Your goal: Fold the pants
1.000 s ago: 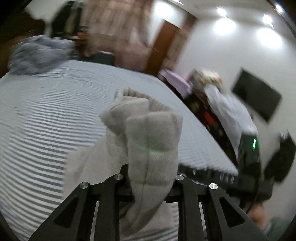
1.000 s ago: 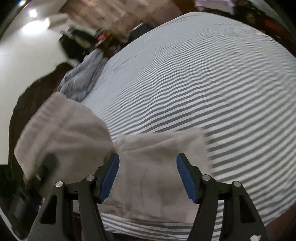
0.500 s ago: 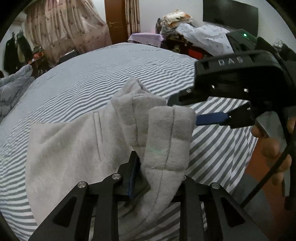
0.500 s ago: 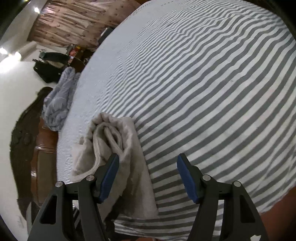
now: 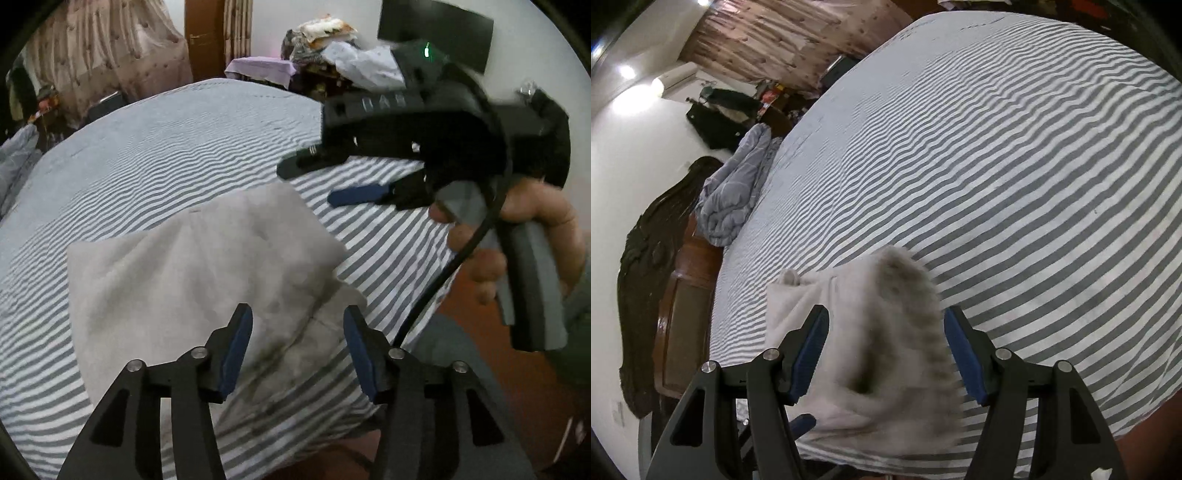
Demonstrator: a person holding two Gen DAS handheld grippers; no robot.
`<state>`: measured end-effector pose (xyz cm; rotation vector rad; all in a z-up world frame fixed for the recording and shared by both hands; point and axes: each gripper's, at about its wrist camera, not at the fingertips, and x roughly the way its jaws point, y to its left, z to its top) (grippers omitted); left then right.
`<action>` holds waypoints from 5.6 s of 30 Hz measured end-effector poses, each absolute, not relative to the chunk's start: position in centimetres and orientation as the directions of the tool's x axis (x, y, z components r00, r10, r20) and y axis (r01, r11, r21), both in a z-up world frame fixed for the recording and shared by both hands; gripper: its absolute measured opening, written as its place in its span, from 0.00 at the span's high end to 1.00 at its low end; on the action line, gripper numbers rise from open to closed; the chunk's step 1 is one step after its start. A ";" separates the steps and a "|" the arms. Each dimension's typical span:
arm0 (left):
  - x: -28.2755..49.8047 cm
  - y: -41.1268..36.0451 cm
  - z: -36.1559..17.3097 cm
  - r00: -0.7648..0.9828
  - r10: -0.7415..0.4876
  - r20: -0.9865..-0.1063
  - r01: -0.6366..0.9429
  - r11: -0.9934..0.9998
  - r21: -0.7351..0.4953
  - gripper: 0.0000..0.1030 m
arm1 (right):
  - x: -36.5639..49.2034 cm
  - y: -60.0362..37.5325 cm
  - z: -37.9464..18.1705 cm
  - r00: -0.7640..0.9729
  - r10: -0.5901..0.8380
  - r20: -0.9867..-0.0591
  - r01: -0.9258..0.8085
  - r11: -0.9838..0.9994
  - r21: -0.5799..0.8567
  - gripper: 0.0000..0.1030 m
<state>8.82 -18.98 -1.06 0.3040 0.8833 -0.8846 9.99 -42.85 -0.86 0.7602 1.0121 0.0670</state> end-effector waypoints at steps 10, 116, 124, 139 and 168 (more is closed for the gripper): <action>16.1 -11.5 -2.0 0.429 -0.402 -0.809 0.505 0.849 -0.155 0.46 | 10.1 -38.7 -3.6 0.424 0.394 -0.816 0.260 0.810 0.526 0.71; 23.3 -4.0 -10.0 0.262 -0.614 -0.744 0.324 0.782 -0.532 0.56 | 14.5 -39.8 -6.3 0.396 0.665 -0.633 0.113 0.649 0.753 0.63; 25.6 -1.8 -5.4 0.380 -0.590 -0.712 0.355 0.804 -0.477 0.59 | 19.3 -36.2 -2.3 0.391 0.675 -0.626 0.036 0.668 0.743 0.65; 39.9 5.0 -4.8 0.480 -0.507 -0.715 0.272 0.862 -0.428 0.58 | 36.4 -28.3 -2.2 0.328 0.711 -0.622 -0.075 0.676 0.733 0.65; 36.7 8.5 -9.9 0.510 -0.368 -0.778 0.222 0.930 -0.294 0.31 | 29.6 -26.5 -3.6 0.436 0.292 -0.851 -0.102 0.956 0.276 0.35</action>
